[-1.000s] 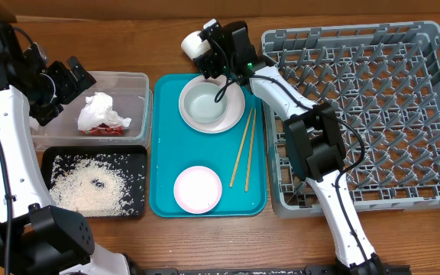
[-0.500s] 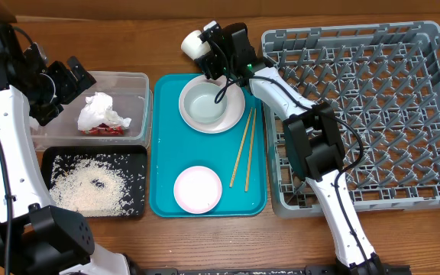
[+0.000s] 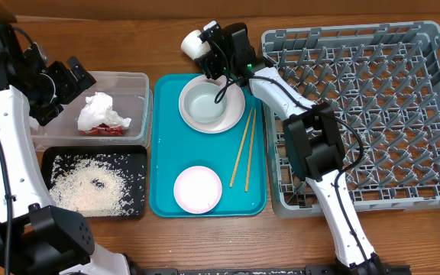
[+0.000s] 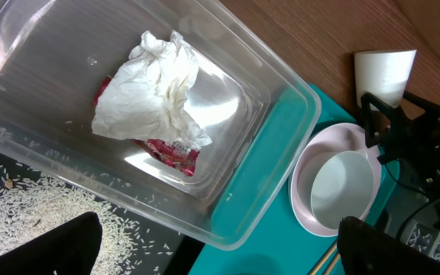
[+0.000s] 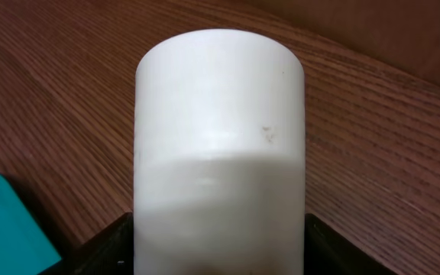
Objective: Sort waste into correct bins and load items into the dishwasher
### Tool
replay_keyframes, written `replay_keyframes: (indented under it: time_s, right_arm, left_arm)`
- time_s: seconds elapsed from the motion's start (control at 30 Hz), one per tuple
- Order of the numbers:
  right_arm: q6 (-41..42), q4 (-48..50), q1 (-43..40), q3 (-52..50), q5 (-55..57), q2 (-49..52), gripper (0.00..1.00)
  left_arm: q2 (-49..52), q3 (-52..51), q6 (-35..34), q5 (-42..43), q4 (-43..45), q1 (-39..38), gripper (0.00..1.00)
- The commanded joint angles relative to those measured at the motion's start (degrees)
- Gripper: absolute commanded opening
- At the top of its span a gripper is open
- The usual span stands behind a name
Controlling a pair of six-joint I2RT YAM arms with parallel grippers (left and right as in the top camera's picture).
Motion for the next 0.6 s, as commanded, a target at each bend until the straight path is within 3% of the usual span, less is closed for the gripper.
replay_keyframes:
  time_s: [0.0, 0.57]
  right_arm:
    - [0.22, 0.26, -0.15, 0.61, 0.57, -0.98, 0.47]
    - [0.20, -6.14, -0.20, 0.61, 0.57, -10.82, 0.43]
  left_arm:
    - [-0.76, 1.01, -0.57, -0.33, 0.26, -0.13, 1.00]
    - [-0.76, 1.01, -0.57, -0.33, 0.26, -0.13, 1.00]
